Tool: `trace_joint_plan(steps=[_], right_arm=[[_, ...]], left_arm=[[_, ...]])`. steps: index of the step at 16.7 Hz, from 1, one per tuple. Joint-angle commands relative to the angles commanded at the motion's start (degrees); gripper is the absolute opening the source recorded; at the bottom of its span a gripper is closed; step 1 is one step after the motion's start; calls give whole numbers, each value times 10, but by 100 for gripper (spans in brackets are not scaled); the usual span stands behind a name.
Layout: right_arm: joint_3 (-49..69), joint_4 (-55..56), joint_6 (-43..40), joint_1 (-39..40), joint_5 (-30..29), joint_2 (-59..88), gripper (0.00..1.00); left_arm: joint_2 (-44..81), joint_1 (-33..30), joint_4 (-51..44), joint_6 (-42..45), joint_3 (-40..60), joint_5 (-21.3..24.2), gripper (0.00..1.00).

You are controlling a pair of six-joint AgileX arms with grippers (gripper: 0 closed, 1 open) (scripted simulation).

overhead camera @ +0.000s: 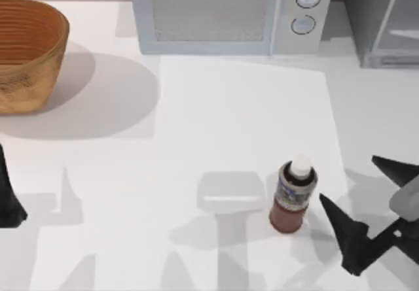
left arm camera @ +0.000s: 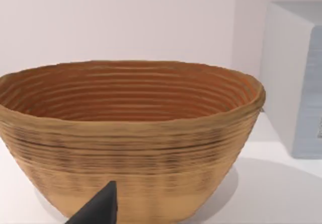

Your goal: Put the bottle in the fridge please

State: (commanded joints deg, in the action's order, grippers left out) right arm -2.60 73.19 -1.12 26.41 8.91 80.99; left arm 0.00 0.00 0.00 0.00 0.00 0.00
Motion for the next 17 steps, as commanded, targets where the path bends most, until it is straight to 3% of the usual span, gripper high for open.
trace_joint_plan(steps=[6,13,17], right_arm=[[-2,154,-2,56,19,163,100],[2,162,-2,58,20,174,100],[61,156,1,75,4,227,100]], left_arm=[[0,0,0,0,0,0,100],[0,0,0,0,0,0,100],[0,0,0,0,0,0,100]])
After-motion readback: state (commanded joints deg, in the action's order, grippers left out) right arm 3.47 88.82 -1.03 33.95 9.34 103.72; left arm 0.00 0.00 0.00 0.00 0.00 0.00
